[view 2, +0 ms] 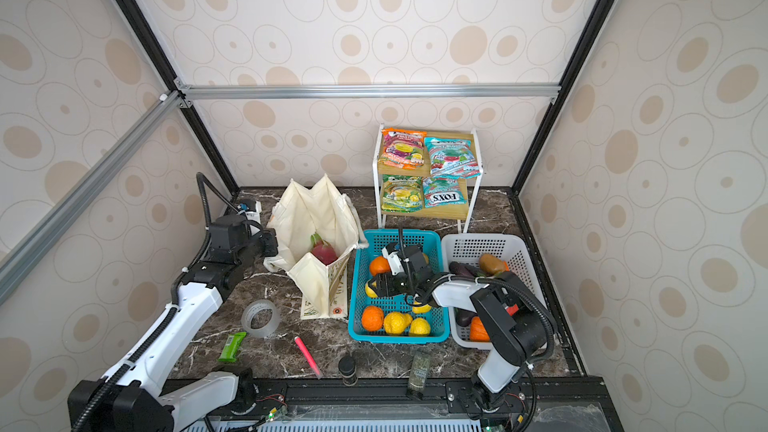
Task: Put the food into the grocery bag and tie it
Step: 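Lower the right gripper and grasp the yellow lemon beside the orange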
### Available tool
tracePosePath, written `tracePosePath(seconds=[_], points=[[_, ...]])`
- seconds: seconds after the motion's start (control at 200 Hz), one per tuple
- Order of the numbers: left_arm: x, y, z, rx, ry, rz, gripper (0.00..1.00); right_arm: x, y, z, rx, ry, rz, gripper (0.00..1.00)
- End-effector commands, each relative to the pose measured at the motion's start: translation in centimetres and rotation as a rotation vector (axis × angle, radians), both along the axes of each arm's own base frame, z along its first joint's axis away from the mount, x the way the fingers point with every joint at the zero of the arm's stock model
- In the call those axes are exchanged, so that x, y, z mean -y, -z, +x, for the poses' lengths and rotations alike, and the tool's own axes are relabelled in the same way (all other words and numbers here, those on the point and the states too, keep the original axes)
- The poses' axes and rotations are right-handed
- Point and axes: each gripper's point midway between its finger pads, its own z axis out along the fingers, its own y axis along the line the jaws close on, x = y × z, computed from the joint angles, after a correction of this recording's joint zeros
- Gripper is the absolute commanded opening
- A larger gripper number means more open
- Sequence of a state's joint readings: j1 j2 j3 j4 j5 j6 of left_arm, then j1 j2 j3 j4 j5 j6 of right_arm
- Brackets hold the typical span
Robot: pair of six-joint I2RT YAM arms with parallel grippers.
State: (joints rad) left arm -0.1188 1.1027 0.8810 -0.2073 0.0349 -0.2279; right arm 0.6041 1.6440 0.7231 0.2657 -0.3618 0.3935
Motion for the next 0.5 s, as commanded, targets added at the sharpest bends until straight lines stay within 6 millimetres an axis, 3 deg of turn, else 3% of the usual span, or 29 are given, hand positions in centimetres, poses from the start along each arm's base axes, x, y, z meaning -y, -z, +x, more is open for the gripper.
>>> tracePosePath(seconds=[0.0, 0.125, 0.325, 0.495], points=[[-0.1, -2.0, 0.3, 0.071, -0.002, 0.0, 0.0, -0.6, 0.9, -0.9, 0.039, -0.065, -0.051, 0.75], [0.0, -2.0, 0.4, 0.069, 0.004, -0.004, 0.0, -0.9, 0.7, -1.3, 0.082, -0.102, -0.082, 0.76], [-0.1, -1.9, 0.4, 0.066, 0.002, -0.003, 0.0, 0.3, 1.5, -1.6, 0.088, -0.088, -0.145, 0.74], [-0.2, -1.9, 0.4, 0.066, -0.006, 0.004, 0.0, 0.7, 0.1, -2.4, 0.124, -0.105, -0.124, 0.78]])
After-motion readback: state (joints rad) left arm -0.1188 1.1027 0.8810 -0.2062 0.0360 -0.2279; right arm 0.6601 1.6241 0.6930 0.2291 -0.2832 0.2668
